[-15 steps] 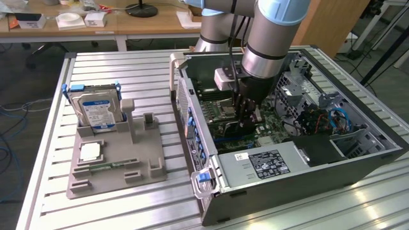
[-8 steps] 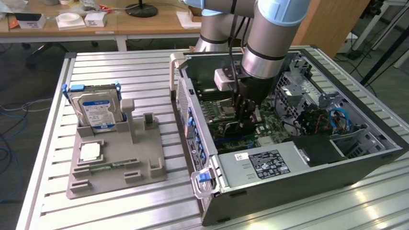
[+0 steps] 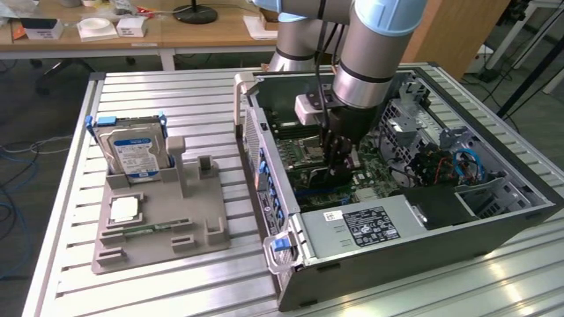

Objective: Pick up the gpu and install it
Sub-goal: 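Insert the gpu into the slot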

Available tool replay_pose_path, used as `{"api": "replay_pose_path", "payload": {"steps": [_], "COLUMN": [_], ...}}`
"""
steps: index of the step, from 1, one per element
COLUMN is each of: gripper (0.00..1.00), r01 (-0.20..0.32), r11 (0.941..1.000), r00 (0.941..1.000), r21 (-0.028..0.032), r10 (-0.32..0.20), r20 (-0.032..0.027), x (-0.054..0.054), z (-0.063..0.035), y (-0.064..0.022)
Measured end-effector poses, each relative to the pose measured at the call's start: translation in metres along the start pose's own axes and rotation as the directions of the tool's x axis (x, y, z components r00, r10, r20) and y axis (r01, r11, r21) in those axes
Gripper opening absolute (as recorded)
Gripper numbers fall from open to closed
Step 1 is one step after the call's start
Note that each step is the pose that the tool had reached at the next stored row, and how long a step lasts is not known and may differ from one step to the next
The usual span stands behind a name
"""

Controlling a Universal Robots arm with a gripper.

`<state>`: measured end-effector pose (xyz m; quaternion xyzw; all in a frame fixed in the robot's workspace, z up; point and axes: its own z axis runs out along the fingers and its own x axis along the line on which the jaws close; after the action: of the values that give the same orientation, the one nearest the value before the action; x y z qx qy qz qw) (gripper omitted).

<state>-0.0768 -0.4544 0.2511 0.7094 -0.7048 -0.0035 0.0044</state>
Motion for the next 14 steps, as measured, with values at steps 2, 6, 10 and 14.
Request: {"api": "replay_pose_path", "payload": {"steps": [2, 6, 10, 14], "gripper": [0.26, 0.26, 0.26, 0.26], "r01": [0.0, 0.0, 0.0, 0.0], "r11": [1.0, 1.0, 1.0, 1.0], "r00": [1.0, 1.0, 1.0, 1.0], "r21": [-0.0001, 0.0, 0.0001, 0.0001], "r10": [0.0, 0.0, 0.0, 0.0], "r20": [0.0, 0.0, 0.0001, 0.0], "x": [0.0, -0.0001, -0.0001, -0.0001], "z": [0.0, 0.0008, 0.0019, 0.0028], "y": [0.0, 0.0003, 0.0005, 0.0007]}}
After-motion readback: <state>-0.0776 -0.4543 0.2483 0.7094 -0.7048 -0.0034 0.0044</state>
